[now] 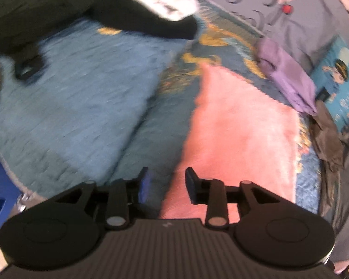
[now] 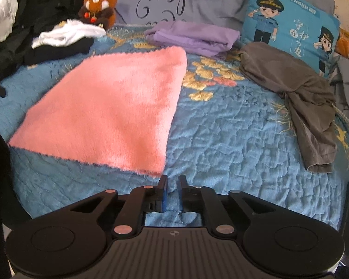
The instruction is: Fold towel
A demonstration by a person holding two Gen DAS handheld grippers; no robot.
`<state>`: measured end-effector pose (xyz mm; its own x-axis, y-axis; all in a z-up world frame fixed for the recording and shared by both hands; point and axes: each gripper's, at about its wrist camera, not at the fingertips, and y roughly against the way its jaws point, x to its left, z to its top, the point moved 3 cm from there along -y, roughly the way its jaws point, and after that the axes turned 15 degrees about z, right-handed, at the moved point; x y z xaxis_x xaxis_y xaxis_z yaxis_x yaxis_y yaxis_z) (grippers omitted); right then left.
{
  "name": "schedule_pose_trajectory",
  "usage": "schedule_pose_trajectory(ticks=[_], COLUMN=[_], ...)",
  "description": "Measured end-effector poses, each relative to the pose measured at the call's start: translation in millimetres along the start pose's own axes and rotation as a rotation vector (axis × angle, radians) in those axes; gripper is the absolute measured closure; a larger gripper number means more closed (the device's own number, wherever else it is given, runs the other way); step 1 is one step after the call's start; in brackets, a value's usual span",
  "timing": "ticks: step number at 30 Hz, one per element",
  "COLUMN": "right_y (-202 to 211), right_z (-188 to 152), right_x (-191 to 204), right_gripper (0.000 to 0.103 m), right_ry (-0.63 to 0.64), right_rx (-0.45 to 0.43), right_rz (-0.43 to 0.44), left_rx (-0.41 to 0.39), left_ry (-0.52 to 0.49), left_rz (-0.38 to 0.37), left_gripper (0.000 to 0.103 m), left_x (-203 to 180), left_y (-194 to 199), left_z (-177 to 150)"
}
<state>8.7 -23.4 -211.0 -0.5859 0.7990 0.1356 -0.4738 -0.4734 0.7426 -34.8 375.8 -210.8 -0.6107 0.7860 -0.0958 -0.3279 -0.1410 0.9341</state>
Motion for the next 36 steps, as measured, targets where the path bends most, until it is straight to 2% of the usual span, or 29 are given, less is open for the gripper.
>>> schedule_pose_trajectory(ticks=[2,4,6,7,10,13,15,19,24,30,33,36], right_y=[2,4,4,4,4,1,-1,-3,-5,-8,-11,-12], right_z=[2,4,4,5,5,5,4,3,1,1,1,1], right_x=[-2,-6,-10,-12,-19,-24,-26,-26,-31,-40,-42,-43], right_gripper=[0.086,0.086,0.084,0.083,0.078,0.077,0.077,0.076,0.076,0.076,0.075,0.075], right_ry=[-0.02,-0.061,-0.103,-0.124,-0.192,-0.246,-0.258,-0.239,-0.233,-0.269,-0.282,-0.288], right_rx=[-0.015,-0.025,-0.033,-0.037,-0.05,-0.059,-0.063,-0.072,-0.076,-0.085,-0.085,-0.085], right_rz=[0.016,0.042,0.067,0.08,0.124,0.154,0.159,0.153,0.174,0.224,0.243,0.258], left_rx=[-0.022,-0.055,-0.108,-0.134,-0.18,-0.188,-0.211,-0.313,-0.343,-0.34,-0.255,-0.174], left_ry=[-0.066,-0.162,-0.275,-0.329,-0.465,-0.573,-0.677,-0.916,-1.131,-1.323,-1.391,-1.428], left_rz=[-0.02,-0.032,-0.029,-0.028,-0.045,-0.083,-0.059,-0.011,-0.151,-0.182,-0.22,-0.246], left_gripper=[0.051,0.026,0.015,0.012,0.012,0.012,0.012,0.012,0.012,0.012,0.015,0.032], left_x=[-23,-52,-87,-105,-160,-218,-259,-322,-361,-390,-397,-402], left_y=[3,6,11,12,12,2,-7,-27,-50,-77,-89,-98], left_z=[8,18,28,34,52,69,75,76,77,73,70,68])
